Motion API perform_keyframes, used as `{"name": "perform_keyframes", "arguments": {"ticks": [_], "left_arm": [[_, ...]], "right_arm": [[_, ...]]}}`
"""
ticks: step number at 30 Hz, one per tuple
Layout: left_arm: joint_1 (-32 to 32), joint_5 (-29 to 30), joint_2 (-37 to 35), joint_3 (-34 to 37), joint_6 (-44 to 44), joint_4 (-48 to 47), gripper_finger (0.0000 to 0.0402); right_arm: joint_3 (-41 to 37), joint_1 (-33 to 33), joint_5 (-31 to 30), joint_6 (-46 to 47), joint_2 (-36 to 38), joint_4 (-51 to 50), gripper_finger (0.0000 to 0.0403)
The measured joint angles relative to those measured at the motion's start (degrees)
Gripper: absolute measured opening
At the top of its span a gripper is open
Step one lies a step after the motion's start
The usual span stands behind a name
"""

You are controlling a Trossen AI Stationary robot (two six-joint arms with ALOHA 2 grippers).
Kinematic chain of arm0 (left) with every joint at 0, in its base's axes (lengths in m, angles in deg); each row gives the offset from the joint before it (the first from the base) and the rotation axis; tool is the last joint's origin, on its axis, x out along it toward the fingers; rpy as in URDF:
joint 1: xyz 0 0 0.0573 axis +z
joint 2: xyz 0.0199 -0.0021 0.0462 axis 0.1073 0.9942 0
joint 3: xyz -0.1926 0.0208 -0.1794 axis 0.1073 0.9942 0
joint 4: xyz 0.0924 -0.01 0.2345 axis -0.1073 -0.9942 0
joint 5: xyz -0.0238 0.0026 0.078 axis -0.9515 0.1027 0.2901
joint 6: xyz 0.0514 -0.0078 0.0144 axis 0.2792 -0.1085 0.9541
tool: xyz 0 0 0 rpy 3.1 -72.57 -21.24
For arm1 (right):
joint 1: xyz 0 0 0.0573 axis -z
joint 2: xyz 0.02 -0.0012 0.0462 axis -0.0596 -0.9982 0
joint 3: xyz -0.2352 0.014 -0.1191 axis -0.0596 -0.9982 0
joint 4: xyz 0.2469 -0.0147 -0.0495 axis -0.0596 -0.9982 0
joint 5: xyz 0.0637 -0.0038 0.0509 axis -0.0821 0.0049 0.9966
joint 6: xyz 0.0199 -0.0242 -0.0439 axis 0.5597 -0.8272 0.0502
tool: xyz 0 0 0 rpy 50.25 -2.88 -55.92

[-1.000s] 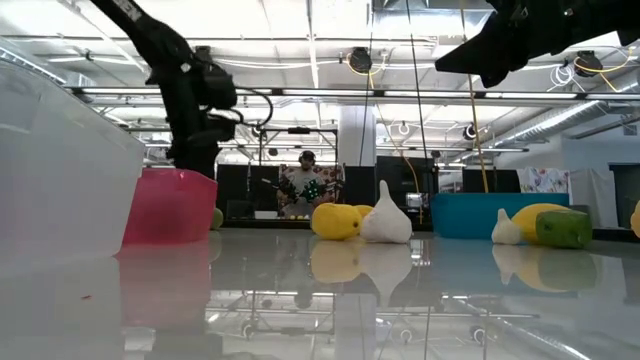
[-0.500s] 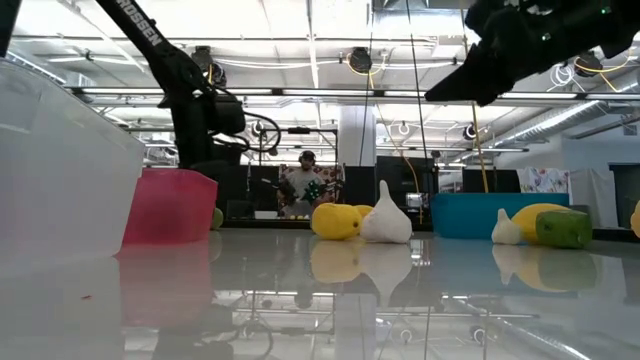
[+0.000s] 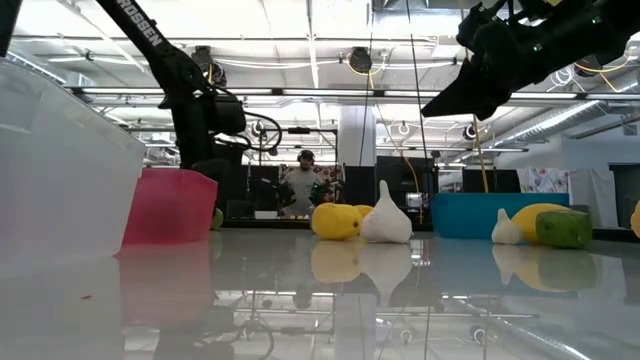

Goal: Sort produce into baskets
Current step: Put the lime into the pink bin

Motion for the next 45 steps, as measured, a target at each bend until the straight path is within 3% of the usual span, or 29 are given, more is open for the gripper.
{"name": "perform_keyframes", "arguments": {"ticks": [6,16,23,27,30,36,45], "left_arm": [[-0.5,-0.6,0.0,0.0,-0.1,-0.3,0.024],[-0.6,-0.6,-0.1,0.0,-1.7,-2.6,0.0194],[-0.8,-0.6,-0.1,-0.1,1.3,-1.0,0.0182],[-1.3,-0.6,-0.2,-3.1,1.3,-4.2,0.0181],[-2.6,-2.0,-2.0,-6.3,-0.4,-8.2,0.0181],[-9.8,-12.7,-9.5,-8.4,-5.7,-15.2,0.018],[-31.2,-9.6,-22.1,-5.7,-22.2,-19.2,0.018]], "right_arm": [[0.0,0.0,0.0,-1.3,0.0,0.5,0.0],[0.0,1.3,0.0,-15.7,0.0,12.2,0.0],[0.0,1.3,0.0,-14.5,0.2,15.7,0.0],[0.0,1.4,0.0,-17.8,0.4,27.4,0.0],[0.0,1.0,0.2,-14.2,0.5,31.1,0.0],[0.0,0.6,0.4,-9.1,0.4,29.6,0.0],[0.0,-0.9,4.9,0.1,0.4,26.6,0.0]]}}
